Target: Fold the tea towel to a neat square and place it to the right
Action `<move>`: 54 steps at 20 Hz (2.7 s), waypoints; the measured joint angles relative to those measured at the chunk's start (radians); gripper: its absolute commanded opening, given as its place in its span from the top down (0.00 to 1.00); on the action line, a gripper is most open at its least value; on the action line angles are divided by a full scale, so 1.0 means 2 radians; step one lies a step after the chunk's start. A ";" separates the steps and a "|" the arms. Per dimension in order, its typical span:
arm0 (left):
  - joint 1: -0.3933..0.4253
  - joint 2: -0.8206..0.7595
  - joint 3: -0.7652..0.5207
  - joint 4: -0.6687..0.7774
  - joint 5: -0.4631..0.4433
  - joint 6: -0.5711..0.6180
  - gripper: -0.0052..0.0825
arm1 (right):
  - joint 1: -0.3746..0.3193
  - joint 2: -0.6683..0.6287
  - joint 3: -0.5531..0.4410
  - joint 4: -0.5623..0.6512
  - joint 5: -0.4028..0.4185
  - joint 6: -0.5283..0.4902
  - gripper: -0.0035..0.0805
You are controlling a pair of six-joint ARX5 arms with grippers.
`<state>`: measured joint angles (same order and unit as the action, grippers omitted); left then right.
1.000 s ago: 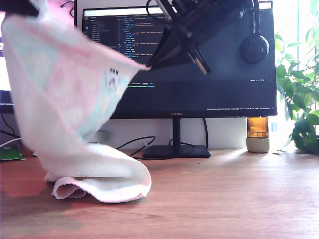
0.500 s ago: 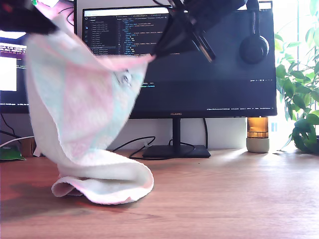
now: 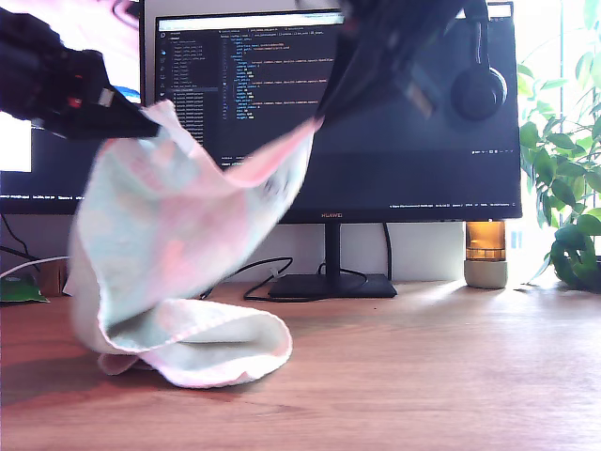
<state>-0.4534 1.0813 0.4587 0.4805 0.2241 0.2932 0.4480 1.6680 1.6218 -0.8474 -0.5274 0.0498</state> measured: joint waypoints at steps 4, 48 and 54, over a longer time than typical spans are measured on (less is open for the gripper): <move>0.013 0.047 0.091 0.000 0.046 -0.001 0.96 | 0.003 -0.070 0.000 -0.004 0.017 -0.002 0.97; -0.171 -0.012 0.262 -0.317 0.105 0.016 0.96 | 0.163 -0.235 0.003 -0.129 0.256 0.014 0.97; -0.115 0.020 0.262 -0.315 0.090 0.043 0.96 | 0.139 -0.126 0.003 -0.060 0.254 -0.038 0.97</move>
<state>-0.6842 1.1210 0.9836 -0.1493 0.4042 0.3786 0.7261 1.4151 1.6287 -0.9665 -0.0193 -0.0257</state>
